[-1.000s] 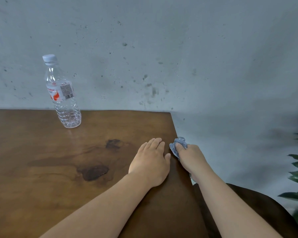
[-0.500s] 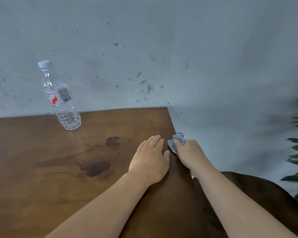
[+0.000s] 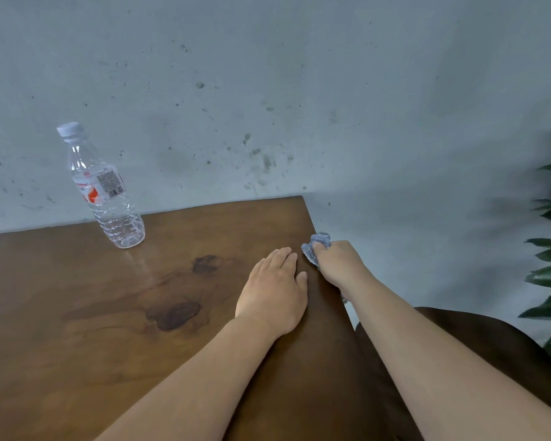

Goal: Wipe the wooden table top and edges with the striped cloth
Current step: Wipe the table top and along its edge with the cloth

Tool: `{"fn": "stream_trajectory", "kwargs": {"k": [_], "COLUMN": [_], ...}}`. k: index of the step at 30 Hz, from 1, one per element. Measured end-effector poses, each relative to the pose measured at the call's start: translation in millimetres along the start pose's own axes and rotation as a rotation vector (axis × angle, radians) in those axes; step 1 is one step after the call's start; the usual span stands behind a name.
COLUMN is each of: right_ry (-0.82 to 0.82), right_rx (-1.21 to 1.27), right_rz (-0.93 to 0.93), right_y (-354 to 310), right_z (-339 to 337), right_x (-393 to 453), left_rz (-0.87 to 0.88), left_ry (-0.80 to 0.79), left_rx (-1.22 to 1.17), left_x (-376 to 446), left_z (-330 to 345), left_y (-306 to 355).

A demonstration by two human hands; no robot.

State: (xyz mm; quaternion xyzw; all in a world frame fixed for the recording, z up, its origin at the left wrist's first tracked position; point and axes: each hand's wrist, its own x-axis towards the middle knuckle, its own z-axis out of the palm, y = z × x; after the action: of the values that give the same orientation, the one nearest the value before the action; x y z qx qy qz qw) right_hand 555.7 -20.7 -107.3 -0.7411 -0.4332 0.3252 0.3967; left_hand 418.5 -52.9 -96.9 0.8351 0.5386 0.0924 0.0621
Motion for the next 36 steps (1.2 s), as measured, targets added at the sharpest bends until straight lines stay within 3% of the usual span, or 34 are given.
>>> {"fn": "stream_trajectory", "kwargs": {"k": [9, 20, 29, 36], "right_ry": [-0.005, 0.012, 0.002, 0.011], "right_rx": [-0.125, -0.018, -0.126, -0.088], "right_rz": [-0.148, -0.026, -0.155, -0.118], "right_y": [22, 5, 25, 20], "right_z": [-13, -4, -14, -11], "right_x": [-44, -16, -56, -47], "left_rz": [-0.001, 0.007, 0.007, 0.021], "left_ry": [0.021, 0.033, 0.024, 0.045], "left_rx": [0.018, 0.013, 0.01, 0.006], "left_x": [-8, -7, -19, -17], "left_z": [3, 3, 3, 4], "left_y": [2, 3, 6, 5]}}
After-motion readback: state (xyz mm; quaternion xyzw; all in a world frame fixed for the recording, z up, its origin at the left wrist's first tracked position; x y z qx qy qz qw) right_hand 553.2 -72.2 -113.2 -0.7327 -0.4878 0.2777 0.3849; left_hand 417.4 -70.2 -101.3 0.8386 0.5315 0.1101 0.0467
